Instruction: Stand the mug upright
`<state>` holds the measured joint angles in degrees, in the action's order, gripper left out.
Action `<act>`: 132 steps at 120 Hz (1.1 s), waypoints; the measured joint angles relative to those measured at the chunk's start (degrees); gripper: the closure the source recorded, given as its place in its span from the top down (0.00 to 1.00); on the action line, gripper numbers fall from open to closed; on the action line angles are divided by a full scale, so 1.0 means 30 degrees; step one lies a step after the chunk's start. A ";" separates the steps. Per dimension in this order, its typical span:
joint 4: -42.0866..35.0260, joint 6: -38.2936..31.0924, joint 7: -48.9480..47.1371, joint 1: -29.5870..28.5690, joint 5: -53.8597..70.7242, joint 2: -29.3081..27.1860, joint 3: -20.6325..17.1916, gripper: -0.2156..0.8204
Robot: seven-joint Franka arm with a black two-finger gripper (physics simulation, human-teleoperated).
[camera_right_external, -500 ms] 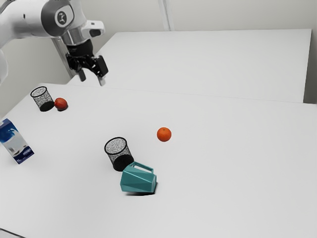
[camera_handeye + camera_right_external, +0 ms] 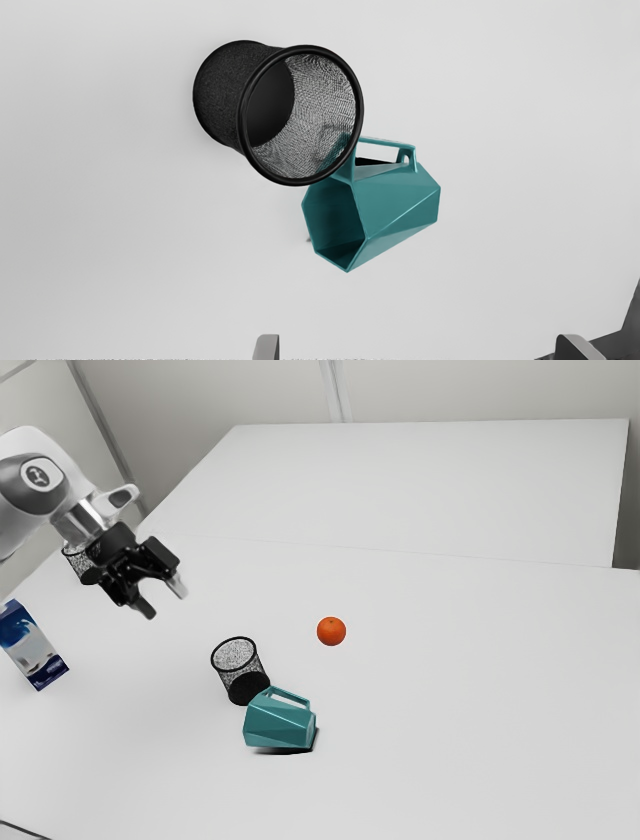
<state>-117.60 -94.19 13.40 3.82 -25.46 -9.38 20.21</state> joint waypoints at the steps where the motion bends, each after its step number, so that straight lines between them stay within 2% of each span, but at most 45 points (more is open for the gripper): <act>1: -0.0172 -0.0018 0.0004 0.0022 -0.0155 -0.0062 0.0063 0.79; 36: -0.4288 -0.0897 0.0737 0.0058 -0.2931 -0.0630 0.1038 0.78; 70: -0.6775 -0.2712 0.2929 0.0104 -0.5332 0.0656 0.1146 0.77; 103: -0.7190 -0.4464 0.5014 0.0294 -0.8599 0.2758 -0.0043 0.77; 132: -0.7937 -0.5218 0.6368 0.1109 -1.0462 0.2999 -0.0747 0.76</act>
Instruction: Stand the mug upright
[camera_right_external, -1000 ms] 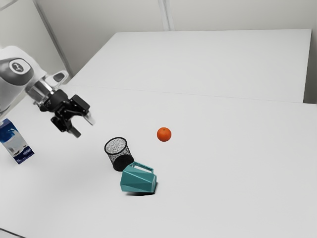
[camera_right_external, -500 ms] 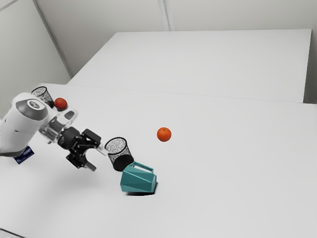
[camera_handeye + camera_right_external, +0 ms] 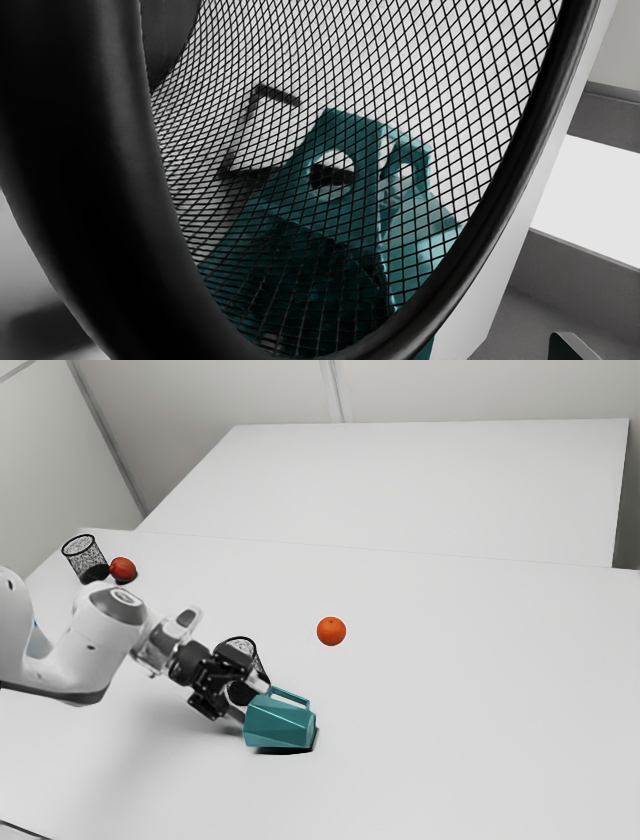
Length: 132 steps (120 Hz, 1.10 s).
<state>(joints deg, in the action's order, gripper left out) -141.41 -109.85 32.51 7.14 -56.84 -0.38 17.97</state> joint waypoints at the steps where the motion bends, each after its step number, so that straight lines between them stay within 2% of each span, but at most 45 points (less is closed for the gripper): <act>1: -0.0018 -0.0013 0.0037 0.0045 -0.0048 0.0003 -0.0006 0.76; 16: -0.0114 -0.0170 0.0522 0.0593 -0.0742 0.0013 -0.0201 0.74; 27: -0.0122 -0.0270 0.0813 0.1017 -0.1024 0.0191 -0.0287 0.67; 52: -0.0058 -0.0387 0.1179 0.1716 -0.1391 0.0041 -0.0673 0.30; 69: 0.0014 -0.0406 0.1289 0.2116 -0.1438 -0.0182 -0.0831 0.15; 85: 0.0021 -0.0408 0.1345 0.1754 -0.1347 -0.0488 -0.0902 0.09; 110: 0.0023 -0.0430 0.1326 -0.0861 -0.1158 -0.0838 -0.1035 0.05; 132: 0.0022 -0.0488 0.1192 -0.0394 -0.0807 -0.1634 -0.1252 0.04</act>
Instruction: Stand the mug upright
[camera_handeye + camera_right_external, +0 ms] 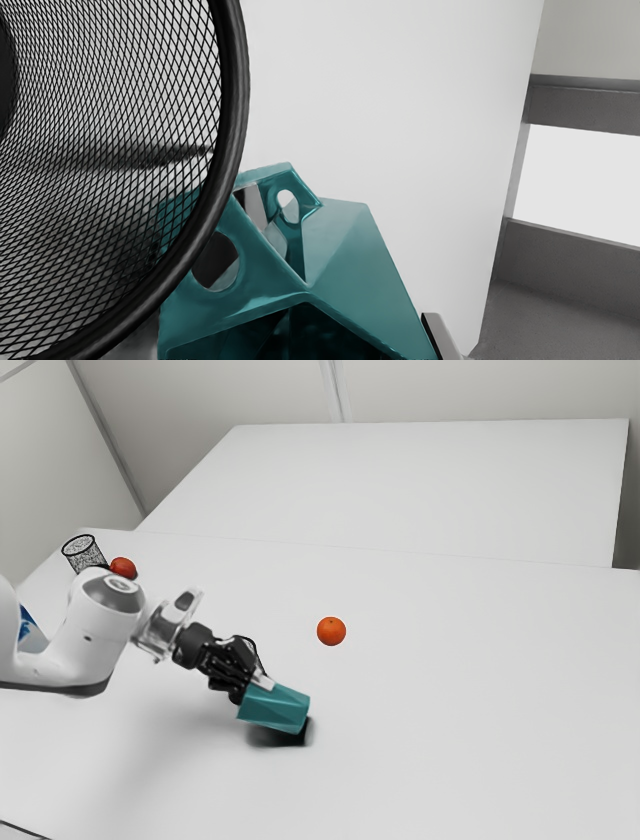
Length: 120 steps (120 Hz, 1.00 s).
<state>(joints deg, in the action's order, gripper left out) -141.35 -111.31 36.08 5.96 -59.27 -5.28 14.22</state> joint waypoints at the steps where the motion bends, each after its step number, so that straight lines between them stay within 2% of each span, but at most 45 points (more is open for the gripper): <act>1: 0.0000 -0.0003 -0.0013 0.0041 0.0046 -0.0061 -0.0004 0.04; 12: 0.0116 -0.0635 -0.0242 0.0831 0.1712 -0.1377 -0.0043 0.04; 32: 0.2640 -0.2444 -0.1154 0.2699 0.9344 -0.2086 -0.0823 0.03; 44: 0.3929 -0.3153 -0.2126 0.3701 1.3859 -0.1578 -0.1639 0.03; 66: 0.5181 -0.3781 -0.4493 0.5518 2.0074 0.0327 -0.1835 0.03; 89: 0.5386 -0.3861 -0.7456 0.7129 2.2808 0.1233 -0.2203 0.03; 120: 0.6830 -0.3070 -1.1010 0.8333 2.2907 0.2884 -0.2406 0.03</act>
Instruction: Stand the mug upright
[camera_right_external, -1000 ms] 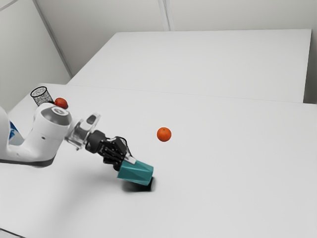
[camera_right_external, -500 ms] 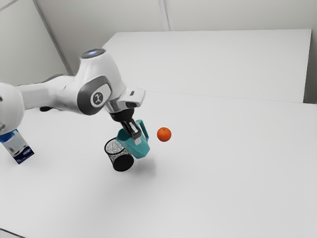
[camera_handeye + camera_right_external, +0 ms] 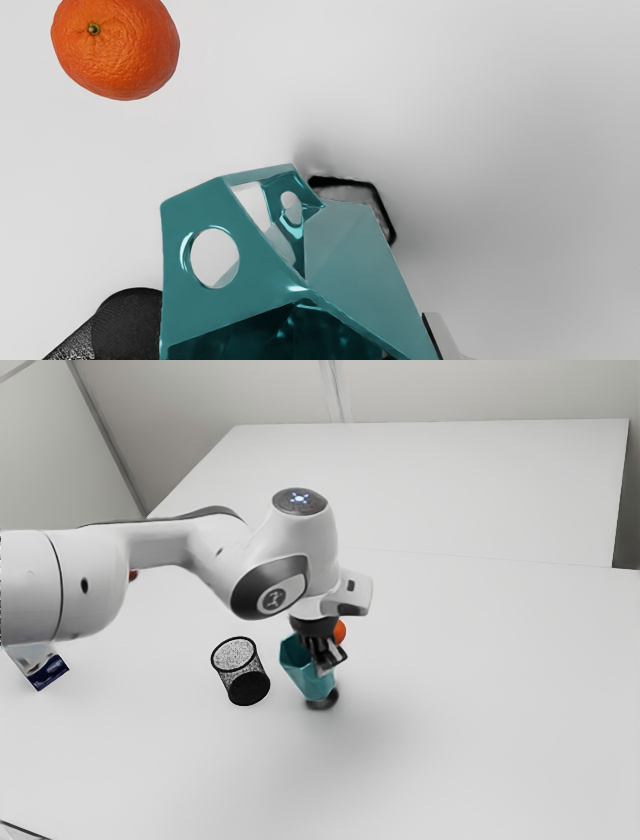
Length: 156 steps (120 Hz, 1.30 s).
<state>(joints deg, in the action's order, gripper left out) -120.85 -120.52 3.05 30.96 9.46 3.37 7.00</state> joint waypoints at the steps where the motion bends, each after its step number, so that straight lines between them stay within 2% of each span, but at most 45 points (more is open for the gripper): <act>1: 0.0016 0.0035 -0.0108 -0.0040 -0.0042 0.0038 -0.0002 0.03; 20: 0.0757 0.0701 -0.1928 -0.1263 -0.0479 0.0788 -0.0227 0.03; 58: 0.1221 0.1293 -0.4627 -0.1136 -0.0570 0.1611 -0.0742 0.05; 80: 0.1327 0.1381 -0.5591 -0.1147 -0.0729 0.1777 -0.0751 0.20; 92: 0.1549 0.1461 -0.6002 -0.1147 -0.0789 0.1695 -0.0751 0.35; 119: 0.2645 0.2063 -0.6530 -0.1283 -0.0854 0.0402 -0.0723 0.56; 136: 0.4234 0.2413 -0.5659 -0.3959 -0.2178 0.0180 -0.2290 0.67; 156: 0.7929 0.3978 -0.3663 -0.5304 -0.2687 0.0539 -0.1776 0.74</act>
<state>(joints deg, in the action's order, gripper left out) -97.07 -108.59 -7.94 15.05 1.39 4.99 1.67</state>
